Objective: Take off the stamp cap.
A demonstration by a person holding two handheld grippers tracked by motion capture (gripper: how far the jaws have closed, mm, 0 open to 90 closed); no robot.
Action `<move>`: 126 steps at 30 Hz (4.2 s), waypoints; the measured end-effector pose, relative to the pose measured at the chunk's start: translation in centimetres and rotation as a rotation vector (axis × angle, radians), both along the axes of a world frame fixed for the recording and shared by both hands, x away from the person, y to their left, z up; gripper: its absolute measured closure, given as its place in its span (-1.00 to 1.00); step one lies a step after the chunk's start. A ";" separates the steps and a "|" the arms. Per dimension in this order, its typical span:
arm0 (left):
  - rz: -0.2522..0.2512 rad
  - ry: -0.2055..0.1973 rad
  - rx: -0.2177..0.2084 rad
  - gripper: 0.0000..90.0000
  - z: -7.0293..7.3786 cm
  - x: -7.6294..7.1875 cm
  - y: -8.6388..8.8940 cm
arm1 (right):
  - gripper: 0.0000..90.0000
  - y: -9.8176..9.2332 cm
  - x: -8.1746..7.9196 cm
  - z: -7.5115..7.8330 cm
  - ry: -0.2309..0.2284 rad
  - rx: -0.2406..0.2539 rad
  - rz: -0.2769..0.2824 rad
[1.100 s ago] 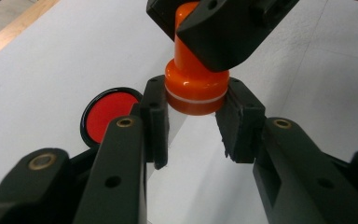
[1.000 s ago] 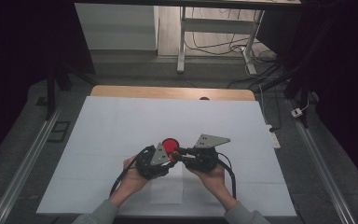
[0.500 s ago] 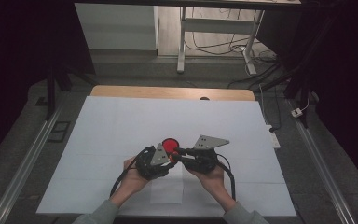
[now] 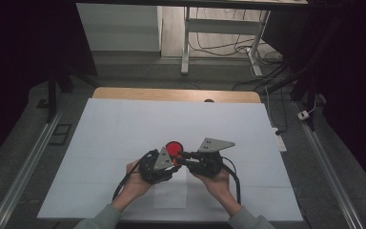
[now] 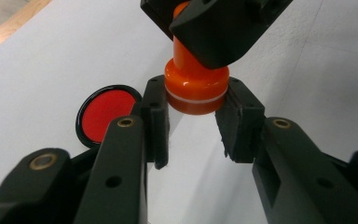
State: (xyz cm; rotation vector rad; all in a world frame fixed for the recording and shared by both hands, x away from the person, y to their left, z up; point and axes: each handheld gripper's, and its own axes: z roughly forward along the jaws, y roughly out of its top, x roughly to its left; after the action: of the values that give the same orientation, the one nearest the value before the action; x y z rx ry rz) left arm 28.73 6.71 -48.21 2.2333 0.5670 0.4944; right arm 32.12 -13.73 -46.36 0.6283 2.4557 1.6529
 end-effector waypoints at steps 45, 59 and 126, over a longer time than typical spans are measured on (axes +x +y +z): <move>0.038 0.041 -0.088 0.45 0.0 0.1 3.1 | 0.63 -2.1 0.4 1.3 -0.035 0.084 -0.061; 0.065 0.034 -0.137 0.45 0.5 -0.6 5.5 | 0.63 -2.2 0.5 1.2 -0.046 0.073 -0.072; 0.240 0.086 -0.156 0.45 -1.7 -4.4 14.3 | 0.63 -3.2 1.5 0.7 -0.059 0.056 -0.138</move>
State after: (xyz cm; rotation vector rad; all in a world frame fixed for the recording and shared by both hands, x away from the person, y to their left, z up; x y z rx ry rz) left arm 24.32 20.97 -49.87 2.0555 0.8949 0.4592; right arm 33.58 -16.98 -45.62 0.7271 2.2773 1.6677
